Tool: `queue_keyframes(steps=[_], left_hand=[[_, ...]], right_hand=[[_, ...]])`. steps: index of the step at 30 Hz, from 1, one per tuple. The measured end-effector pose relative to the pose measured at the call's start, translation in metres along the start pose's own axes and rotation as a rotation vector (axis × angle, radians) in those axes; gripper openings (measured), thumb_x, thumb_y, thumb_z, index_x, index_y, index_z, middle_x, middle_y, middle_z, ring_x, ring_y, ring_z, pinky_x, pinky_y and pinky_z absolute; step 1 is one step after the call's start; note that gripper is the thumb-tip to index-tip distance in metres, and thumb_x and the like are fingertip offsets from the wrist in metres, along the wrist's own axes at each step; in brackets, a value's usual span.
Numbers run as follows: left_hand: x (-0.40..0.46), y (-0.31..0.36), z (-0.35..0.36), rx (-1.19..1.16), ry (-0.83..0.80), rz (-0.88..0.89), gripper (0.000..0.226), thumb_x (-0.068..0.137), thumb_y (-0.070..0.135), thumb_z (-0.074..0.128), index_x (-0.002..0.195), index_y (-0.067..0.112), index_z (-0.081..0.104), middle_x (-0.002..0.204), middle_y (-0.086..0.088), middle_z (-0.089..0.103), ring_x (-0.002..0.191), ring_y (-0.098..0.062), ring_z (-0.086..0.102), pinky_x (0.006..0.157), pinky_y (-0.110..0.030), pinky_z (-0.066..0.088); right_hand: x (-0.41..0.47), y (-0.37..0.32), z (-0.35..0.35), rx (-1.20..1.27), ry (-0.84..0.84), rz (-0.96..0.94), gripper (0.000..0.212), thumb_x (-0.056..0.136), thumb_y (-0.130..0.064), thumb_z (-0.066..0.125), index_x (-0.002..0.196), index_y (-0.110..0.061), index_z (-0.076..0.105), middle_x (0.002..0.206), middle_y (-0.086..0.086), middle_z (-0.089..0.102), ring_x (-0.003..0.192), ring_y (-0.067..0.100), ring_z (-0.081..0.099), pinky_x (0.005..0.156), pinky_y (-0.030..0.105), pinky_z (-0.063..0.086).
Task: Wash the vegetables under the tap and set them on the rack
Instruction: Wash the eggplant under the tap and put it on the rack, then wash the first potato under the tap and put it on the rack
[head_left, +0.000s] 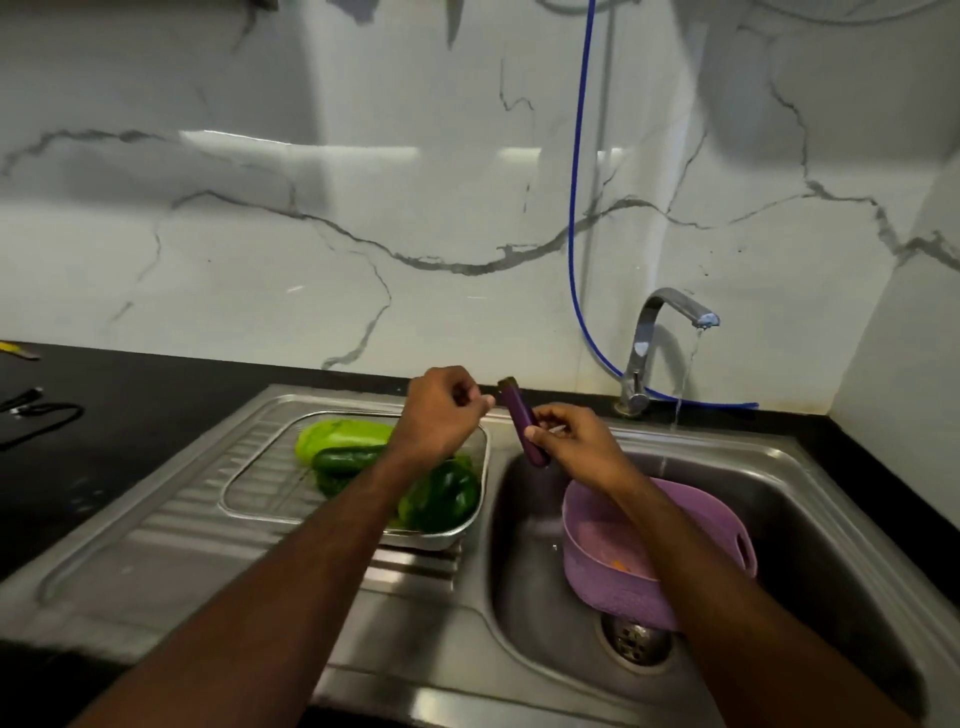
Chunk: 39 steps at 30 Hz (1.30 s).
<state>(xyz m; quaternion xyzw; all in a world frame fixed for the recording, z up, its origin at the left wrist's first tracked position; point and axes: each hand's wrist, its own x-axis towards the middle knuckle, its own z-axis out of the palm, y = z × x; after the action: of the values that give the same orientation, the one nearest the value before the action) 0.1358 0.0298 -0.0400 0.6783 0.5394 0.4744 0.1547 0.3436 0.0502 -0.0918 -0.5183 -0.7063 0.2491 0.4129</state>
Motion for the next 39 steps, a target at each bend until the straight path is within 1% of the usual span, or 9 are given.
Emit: queue_keyframes(steps=[3, 6, 9, 12, 22, 26, 30, 36, 39], left_hand=[[-0.005, -0.025, -0.039, 0.089, 0.014, -0.014, 0.017, 0.081, 0.013, 0.075, 0.068, 0.016, 0.064, 0.059, 0.005, 0.062, 0.052, 0.002, 0.052, 0.051, -0.007, 0.038], [-0.014, -0.052, -0.073, 0.165, 0.025, -0.063, 0.018, 0.081, 0.006, 0.068, 0.066, 0.016, 0.063, 0.062, 0.002, 0.062, 0.056, -0.004, 0.054, 0.052, -0.009, 0.038], [-0.024, -0.082, -0.107, 0.284, 0.015, -0.149, 0.019, 0.079, 0.008, 0.064, 0.062, 0.015, 0.061, 0.060, 0.002, 0.061, 0.061, -0.015, 0.057, 0.058, -0.025, 0.039], [-0.034, -0.104, -0.132, 0.380, -0.047, -0.208, 0.019, 0.075, 0.007, 0.063, 0.059, 0.016, 0.061, 0.059, 0.000, 0.063, 0.062, -0.021, 0.061, 0.059, -0.025, 0.042], [-0.048, -0.121, -0.158, 0.438, -0.072, -0.241, 0.016, 0.071, 0.000, 0.063, 0.072, 0.009, 0.075, 0.073, -0.006, 0.073, 0.076, -0.023, 0.067, 0.074, -0.030, 0.055], [-0.047, -0.114, -0.153, 0.424, -0.052, -0.229, 0.018, 0.072, 0.000, 0.062, 0.074, 0.012, 0.076, 0.073, -0.006, 0.073, 0.075, -0.021, 0.067, 0.073, -0.026, 0.053], [-0.034, -0.092, -0.138, 0.372, -0.058, -0.176, 0.019, 0.072, -0.001, 0.061, 0.072, 0.014, 0.074, 0.069, 0.000, 0.069, 0.069, -0.015, 0.063, 0.065, -0.021, 0.044], [-0.004, -0.033, -0.073, 0.234, -0.077, -0.032, 0.020, 0.072, 0.002, 0.061, 0.075, 0.015, 0.075, 0.073, -0.001, 0.072, 0.074, -0.015, 0.067, 0.073, -0.023, 0.054], [0.004, 0.004, -0.023, 0.137, -0.044, 0.023, 0.021, 0.072, 0.003, 0.060, 0.072, 0.020, 0.072, 0.069, 0.006, 0.069, 0.065, -0.005, 0.061, 0.065, -0.008, 0.044]], right_hand=[[0.014, -0.041, 0.021, -0.074, -0.028, -0.075, 0.027, 0.091, -0.023, 0.077, 0.116, -0.015, 0.076, 0.096, -0.006, 0.072, 0.076, -0.002, 0.061, 0.075, 0.022, 0.049], [0.019, -0.079, 0.044, -0.133, -0.070, -0.146, 0.026, 0.090, -0.027, 0.076, 0.115, -0.019, 0.076, 0.098, -0.005, 0.073, 0.083, 0.007, 0.063, 0.083, 0.027, 0.052], [0.019, -0.110, 0.070, -0.210, -0.149, -0.192, 0.028, 0.091, -0.032, 0.074, 0.118, -0.024, 0.075, 0.108, -0.004, 0.074, 0.095, 0.010, 0.064, 0.091, 0.033, 0.052], [0.015, -0.130, 0.092, -0.328, -0.219, -0.206, 0.029, 0.091, -0.039, 0.073, 0.119, -0.032, 0.072, 0.114, -0.008, 0.072, 0.105, 0.013, 0.063, 0.099, 0.040, 0.048], [-0.001, -0.150, 0.135, -0.663, -0.298, -0.319, 0.024, 0.081, -0.045, 0.078, 0.096, -0.029, 0.068, 0.098, -0.011, 0.062, 0.111, 0.018, 0.053, 0.098, 0.050, 0.032], [-0.006, -0.147, 0.136, -0.709, -0.329, -0.316, 0.028, 0.077, -0.050, 0.082, 0.092, -0.030, 0.069, 0.104, -0.010, 0.058, 0.115, 0.019, 0.051, 0.103, 0.056, 0.031], [-0.008, -0.143, 0.118, -0.588, -0.275, -0.303, 0.029, 0.082, -0.055, 0.077, 0.095, -0.031, 0.069, 0.105, -0.011, 0.062, 0.111, 0.015, 0.052, 0.098, 0.051, 0.033], [-0.006, -0.110, 0.056, -0.458, -0.029, -0.152, 0.011, 0.088, -0.040, 0.072, 0.090, -0.030, 0.071, 0.095, -0.014, 0.070, 0.098, 0.013, 0.062, 0.095, 0.046, 0.043], [-0.007, -0.077, 0.020, -0.373, 0.094, -0.013, 0.009, 0.087, -0.034, 0.071, 0.079, -0.033, 0.067, 0.084, -0.016, 0.067, 0.090, 0.013, 0.065, 0.091, 0.043, 0.052]])
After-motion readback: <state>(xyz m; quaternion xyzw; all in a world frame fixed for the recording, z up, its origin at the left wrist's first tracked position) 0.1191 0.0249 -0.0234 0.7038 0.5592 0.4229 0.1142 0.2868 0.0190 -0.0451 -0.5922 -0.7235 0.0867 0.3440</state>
